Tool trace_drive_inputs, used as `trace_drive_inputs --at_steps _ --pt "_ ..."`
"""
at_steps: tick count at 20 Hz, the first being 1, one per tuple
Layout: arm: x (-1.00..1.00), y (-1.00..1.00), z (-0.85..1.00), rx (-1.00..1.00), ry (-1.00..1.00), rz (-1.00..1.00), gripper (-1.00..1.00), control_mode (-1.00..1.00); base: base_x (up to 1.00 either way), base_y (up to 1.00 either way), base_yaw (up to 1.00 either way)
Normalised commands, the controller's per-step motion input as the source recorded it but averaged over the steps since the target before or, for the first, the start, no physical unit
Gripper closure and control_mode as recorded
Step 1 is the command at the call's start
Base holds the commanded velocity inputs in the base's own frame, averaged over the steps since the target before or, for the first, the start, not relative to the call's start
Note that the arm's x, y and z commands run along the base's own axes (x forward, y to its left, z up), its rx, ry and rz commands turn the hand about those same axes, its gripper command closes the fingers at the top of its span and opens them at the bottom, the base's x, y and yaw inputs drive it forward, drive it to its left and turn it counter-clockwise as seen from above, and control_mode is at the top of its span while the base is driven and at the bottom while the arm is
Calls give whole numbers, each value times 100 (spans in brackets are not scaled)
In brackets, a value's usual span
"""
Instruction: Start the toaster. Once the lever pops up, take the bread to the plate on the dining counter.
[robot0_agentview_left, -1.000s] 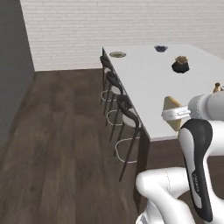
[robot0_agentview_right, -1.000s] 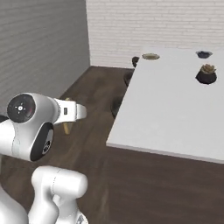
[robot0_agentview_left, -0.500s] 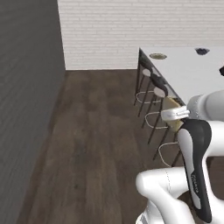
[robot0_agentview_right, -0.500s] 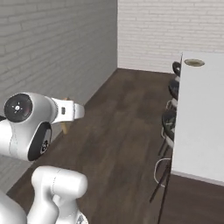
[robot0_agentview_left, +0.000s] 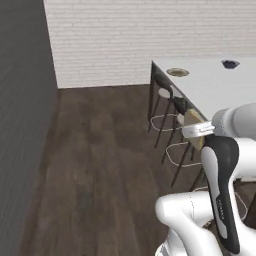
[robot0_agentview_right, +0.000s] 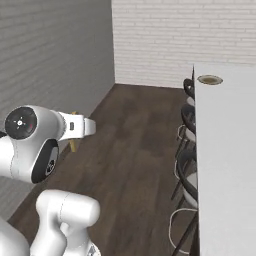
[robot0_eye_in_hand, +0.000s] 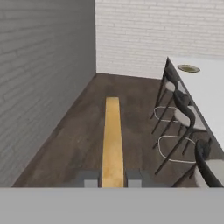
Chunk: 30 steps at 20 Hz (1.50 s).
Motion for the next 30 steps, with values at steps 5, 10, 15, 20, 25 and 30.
trace_drive_inputs --at_steps 5,10,15,20,25,30 --pt "0 0 0 0 0 0 100 100 100 3 -38" --pt "0 0 0 0 0 0 100 100 100 20 -38" --pt "0 0 0 0 0 0 100 100 100 48 -31" --pt "0 0 0 0 0 0 100 100 100 63 -32" --pt "0 0 0 0 0 0 100 100 100 38 -38" --pt "0 0 0 0 0 0 100 100 100 28 -41"
